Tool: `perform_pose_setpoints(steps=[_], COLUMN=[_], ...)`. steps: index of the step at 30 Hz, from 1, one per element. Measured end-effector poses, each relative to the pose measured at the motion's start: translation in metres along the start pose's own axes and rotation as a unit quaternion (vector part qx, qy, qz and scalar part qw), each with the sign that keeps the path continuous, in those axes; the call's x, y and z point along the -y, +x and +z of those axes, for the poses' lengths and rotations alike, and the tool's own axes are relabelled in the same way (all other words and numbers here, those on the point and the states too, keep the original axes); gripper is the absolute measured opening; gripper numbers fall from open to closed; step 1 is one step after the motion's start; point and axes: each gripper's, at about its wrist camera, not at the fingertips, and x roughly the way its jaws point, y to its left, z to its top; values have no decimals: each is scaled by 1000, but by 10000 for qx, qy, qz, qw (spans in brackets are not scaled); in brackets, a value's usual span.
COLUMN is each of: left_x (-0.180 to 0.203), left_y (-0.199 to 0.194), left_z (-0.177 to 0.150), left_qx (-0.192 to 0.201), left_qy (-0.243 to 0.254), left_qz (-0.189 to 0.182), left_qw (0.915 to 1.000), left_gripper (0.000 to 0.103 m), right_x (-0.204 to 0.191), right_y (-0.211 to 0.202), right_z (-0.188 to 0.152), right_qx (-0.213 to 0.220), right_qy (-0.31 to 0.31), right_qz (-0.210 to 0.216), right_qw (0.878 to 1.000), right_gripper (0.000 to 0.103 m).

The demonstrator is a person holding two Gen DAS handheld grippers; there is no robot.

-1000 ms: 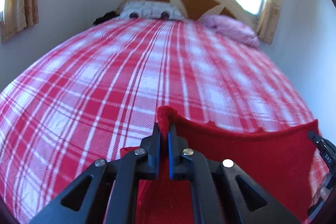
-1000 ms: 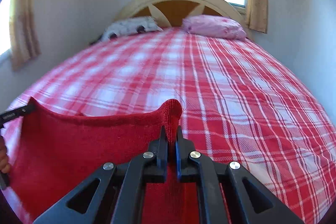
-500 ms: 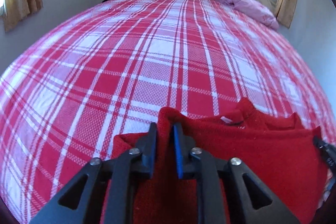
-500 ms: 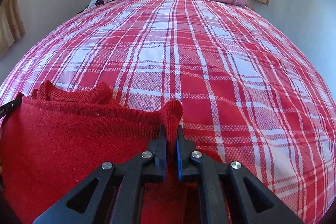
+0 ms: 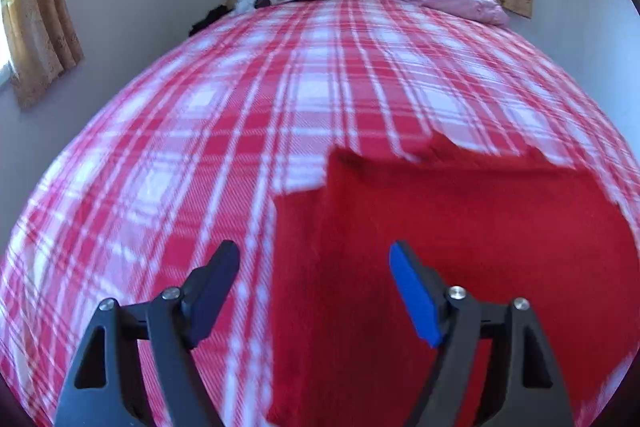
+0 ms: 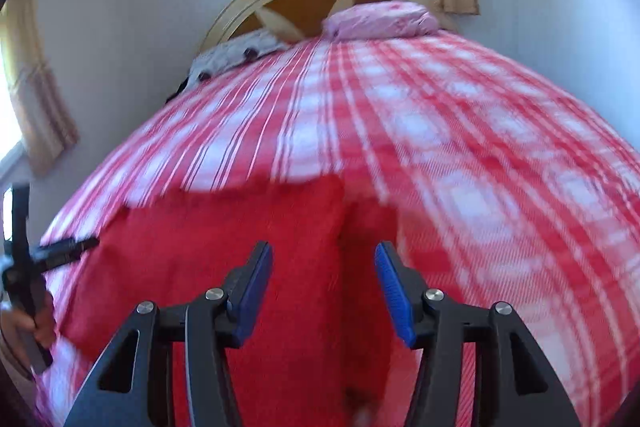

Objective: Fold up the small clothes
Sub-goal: 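Lay the hem over the collar with both grippers and release, then grasp the folded sweater's edge with the left gripper and lift it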

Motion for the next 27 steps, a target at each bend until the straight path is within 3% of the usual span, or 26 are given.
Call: perform_pose_setpoints(steps=[3, 8, 12, 21, 27], left_x=[9, 28, 29, 23, 7], left_y=[-7, -3, -1, -19, -41], left_z=[-21, -37, -40, -50, -61], left_qx=[-77, -148, -35, -9, 25], left_qy=[-38, 161, 177, 232, 3], left_qz=[-114, 9, 233, 283, 173], left_qw=[9999, 9998, 9996, 9993, 9998], left_gripper=[80, 80, 93, 93, 95], right_x=[-11, -5, -2, -8, -15], right_y=[11, 19, 12, -10, -50], right_z=[-21, -25, -30, -43, -37], right_qx=[-300, -513, -518, -316, 392], right_qy=[-295, -125, 14, -166, -94], right_qz=[-276, -305, -301, -486, -572], right_qw=[9987, 9981, 9982, 9982, 9975], right_gripper=[55, 55, 55, 55, 55])
